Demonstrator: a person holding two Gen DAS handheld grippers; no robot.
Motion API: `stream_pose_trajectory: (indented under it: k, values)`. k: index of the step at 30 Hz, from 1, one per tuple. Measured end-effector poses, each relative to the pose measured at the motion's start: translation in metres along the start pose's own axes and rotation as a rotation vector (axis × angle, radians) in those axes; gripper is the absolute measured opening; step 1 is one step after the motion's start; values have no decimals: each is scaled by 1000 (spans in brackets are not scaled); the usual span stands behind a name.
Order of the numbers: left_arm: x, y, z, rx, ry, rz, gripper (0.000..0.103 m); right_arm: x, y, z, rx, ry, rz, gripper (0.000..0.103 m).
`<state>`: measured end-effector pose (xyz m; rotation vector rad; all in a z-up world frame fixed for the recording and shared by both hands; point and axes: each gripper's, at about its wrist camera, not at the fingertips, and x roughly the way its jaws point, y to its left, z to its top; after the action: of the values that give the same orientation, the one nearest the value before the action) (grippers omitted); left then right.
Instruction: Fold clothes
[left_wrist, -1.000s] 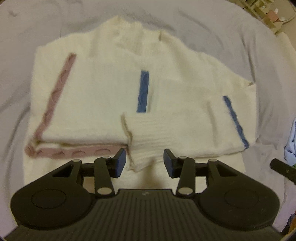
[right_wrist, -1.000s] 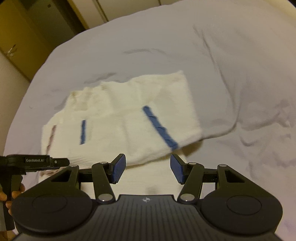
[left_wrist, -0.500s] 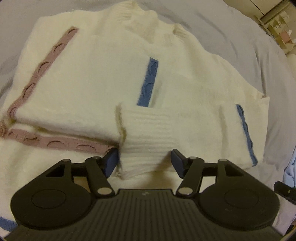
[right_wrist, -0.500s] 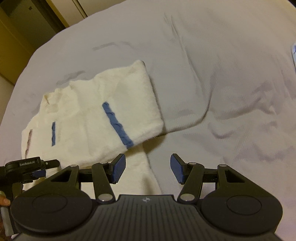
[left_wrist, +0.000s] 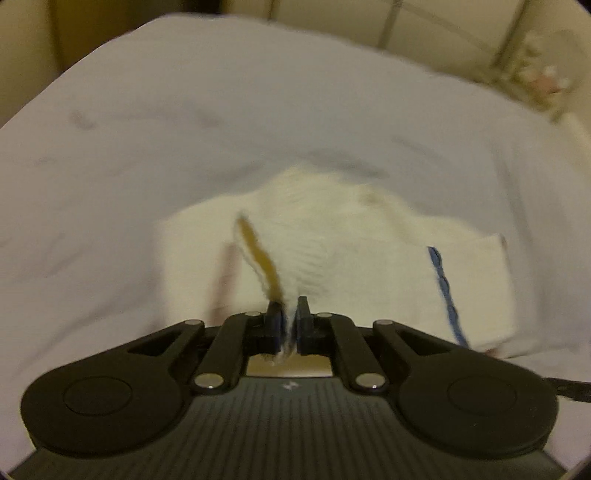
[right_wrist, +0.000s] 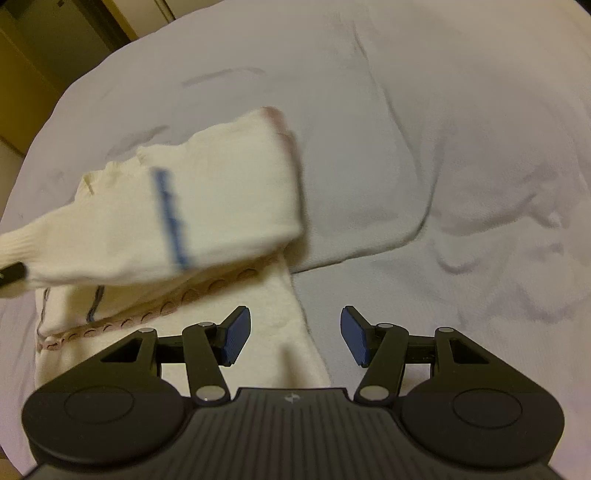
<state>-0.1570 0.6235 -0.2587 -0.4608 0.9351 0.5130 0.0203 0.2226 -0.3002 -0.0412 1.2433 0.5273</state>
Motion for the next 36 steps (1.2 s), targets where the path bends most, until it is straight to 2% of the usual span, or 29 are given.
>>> stream_pose_trajectory:
  k: [3, 5, 11, 13, 15, 18, 20, 22, 23, 24, 25, 26, 28, 30, 32, 34, 36]
  values:
    - [17, 20, -10, -1, 63, 5, 4, 7, 9, -1, -16, 12, -2, 57]
    - [20, 20, -18, 35, 71, 10, 5, 12, 14, -3, -28, 25, -6, 57]
    - [9, 17, -21, 69, -10, 45, 6, 22, 29, -4, -82, 45, -27, 57]
    - [24, 19, -26, 108, 27, 92, 7, 26, 34, -1, -107, 44, -36, 57]
    - [46, 28, -32, 106, 98, 117, 12, 33, 36, 1, -125, 51, -45, 57]
    - [48, 30, -28, 103, 112, 135, 23, 42, 36, 5, -145, 69, -51, 57]
    - [35, 31, -22, 88, 97, 178, 27, 44, 37, 7, -175, 66, -54, 57]
    - [17, 34, -15, 46, 54, 239, 27, 44, 37, 11, -205, 49, -55, 57]
    - [8, 35, -12, 16, 27, 269, 22, 43, 37, 15, -215, 29, -49, 57]
    - [-2, 35, -11, -11, 5, 276, 21, 41, 38, 19, -225, 1, -39, 57]
    - [-6, 30, -11, -5, -8, 254, 21, 40, 40, 24, -235, -27, -29, 56]
    - [-10, 25, -11, 1, -21, 232, 13, 38, 41, 28, -245, -54, -19, 55]
    - [-5, 1, -15, 122, -39, 218, 12, 37, 45, 36, -268, -105, 3, 52]
    - [13, -15, -24, 214, -8, 200, 12, 42, 56, 41, -335, -138, 38, 46]
    - [40, -17, -35, 250, 60, 221, 13, 55, 65, 41, -431, -141, 54, 42]
    - [60, -9, -42, 238, 85, 228, 13, 73, 62, 42, -479, -102, 43, 40]
    - [59, -5, -37, 205, 90, 219, 12, 91, 56, 43, -512, -53, 26, 41]
